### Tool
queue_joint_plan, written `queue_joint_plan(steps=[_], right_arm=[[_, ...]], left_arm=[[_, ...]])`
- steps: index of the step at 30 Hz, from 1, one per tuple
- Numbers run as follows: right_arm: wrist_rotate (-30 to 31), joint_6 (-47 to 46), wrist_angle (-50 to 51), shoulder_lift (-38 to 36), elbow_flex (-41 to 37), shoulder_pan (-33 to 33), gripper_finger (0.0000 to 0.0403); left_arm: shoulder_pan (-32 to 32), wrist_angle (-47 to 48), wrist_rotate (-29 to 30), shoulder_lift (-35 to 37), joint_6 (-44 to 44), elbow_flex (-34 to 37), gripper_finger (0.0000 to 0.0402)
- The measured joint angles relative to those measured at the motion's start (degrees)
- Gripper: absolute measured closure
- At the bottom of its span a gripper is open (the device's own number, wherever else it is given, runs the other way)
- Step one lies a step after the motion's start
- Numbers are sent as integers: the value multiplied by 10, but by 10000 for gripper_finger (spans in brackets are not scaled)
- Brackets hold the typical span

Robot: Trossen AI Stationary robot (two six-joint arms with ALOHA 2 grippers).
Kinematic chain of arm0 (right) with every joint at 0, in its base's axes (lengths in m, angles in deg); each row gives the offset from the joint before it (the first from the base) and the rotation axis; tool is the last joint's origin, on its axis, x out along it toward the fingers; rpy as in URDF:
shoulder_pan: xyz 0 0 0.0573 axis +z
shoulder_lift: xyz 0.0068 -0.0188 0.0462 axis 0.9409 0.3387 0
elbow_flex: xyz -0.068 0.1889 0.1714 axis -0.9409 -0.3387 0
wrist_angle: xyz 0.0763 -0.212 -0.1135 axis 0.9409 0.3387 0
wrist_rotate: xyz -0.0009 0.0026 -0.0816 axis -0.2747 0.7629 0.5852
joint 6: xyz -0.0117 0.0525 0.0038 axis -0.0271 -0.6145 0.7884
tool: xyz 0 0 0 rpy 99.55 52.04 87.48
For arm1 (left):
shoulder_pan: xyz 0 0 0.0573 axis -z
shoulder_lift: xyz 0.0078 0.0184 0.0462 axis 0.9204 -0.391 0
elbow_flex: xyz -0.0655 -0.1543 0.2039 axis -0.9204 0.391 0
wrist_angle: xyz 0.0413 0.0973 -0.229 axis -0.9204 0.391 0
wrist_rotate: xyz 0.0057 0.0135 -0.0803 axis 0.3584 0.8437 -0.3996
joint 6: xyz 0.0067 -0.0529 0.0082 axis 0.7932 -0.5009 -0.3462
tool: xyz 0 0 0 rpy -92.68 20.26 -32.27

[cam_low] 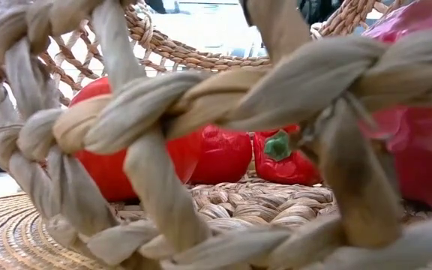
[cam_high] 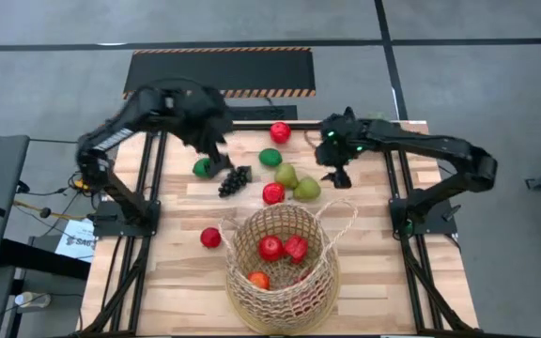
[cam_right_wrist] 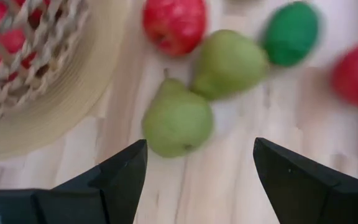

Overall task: Build produce basket
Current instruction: Put the pear into the basket

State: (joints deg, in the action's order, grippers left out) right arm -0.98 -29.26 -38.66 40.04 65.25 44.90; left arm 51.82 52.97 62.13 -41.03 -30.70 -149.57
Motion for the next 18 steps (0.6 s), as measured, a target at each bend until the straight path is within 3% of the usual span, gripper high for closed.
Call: queue_joint_plan(steps=[7,18], right_arm=[[-4,20,-61,94,0,33,92],[7,43,-62,190,4,46,92]], left_arm=[[-13,-29,75,54,-14,0,14],[-13,-28,80,60,-13,17,14]])
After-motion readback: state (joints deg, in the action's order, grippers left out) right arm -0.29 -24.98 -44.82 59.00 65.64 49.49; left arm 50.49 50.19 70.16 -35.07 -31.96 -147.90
